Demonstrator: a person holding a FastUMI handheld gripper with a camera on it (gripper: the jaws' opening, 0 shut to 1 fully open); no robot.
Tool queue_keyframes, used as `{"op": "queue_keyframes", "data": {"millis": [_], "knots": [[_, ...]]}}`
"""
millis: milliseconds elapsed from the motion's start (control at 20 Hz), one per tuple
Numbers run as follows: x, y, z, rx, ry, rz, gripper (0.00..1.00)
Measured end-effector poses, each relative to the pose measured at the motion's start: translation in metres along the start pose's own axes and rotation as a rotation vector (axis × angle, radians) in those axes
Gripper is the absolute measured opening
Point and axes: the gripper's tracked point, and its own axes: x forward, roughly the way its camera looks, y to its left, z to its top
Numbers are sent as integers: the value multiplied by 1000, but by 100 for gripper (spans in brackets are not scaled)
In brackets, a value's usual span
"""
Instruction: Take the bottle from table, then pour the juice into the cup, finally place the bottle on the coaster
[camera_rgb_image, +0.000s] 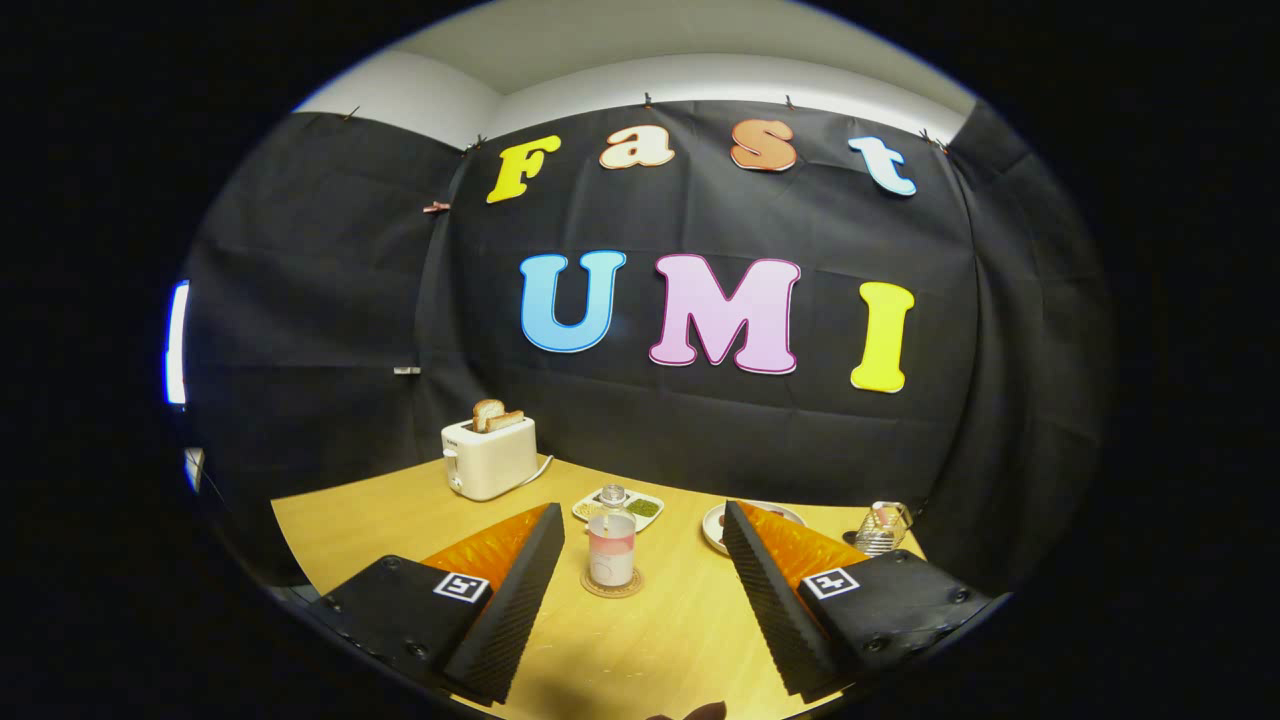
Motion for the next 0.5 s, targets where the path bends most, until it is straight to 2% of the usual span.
{"op": "queue_keyframes", "data": {"millis": [500], "knots": [[-37,-22,8,0,-39,15,97]]}}
